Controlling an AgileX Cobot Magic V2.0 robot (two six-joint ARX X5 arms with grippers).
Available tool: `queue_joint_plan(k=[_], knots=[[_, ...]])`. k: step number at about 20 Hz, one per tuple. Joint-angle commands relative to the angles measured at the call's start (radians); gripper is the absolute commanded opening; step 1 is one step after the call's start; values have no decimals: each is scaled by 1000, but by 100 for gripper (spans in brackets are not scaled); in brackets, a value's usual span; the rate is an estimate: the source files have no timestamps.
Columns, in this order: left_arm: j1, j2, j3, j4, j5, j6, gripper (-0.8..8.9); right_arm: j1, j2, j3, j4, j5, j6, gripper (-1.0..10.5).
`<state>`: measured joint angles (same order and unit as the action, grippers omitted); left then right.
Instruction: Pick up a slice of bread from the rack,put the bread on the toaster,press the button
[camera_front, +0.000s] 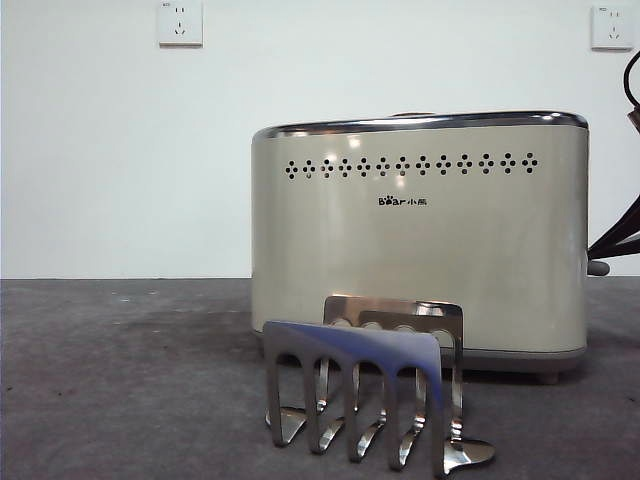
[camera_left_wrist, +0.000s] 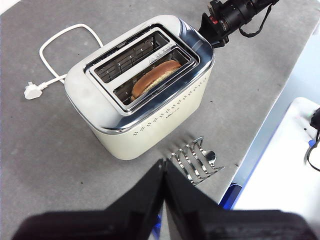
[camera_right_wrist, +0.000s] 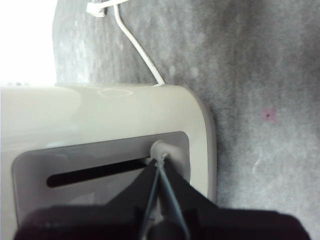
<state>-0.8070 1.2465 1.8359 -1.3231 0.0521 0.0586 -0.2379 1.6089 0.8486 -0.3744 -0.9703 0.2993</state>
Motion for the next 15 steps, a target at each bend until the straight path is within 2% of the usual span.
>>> queue_joint_plan(k=[1,10,15], knots=[[3,-2,-8,3,0,-6,-8,3,35,-34,-24,48,-13,-7],[3,-2,-8,3,0,-11,-8,3,-101,-34,-7,31,-12,-7],[3,-1,-8,3,0,-10,-8,3,-227,-34,-11,-23,-11,-7]])
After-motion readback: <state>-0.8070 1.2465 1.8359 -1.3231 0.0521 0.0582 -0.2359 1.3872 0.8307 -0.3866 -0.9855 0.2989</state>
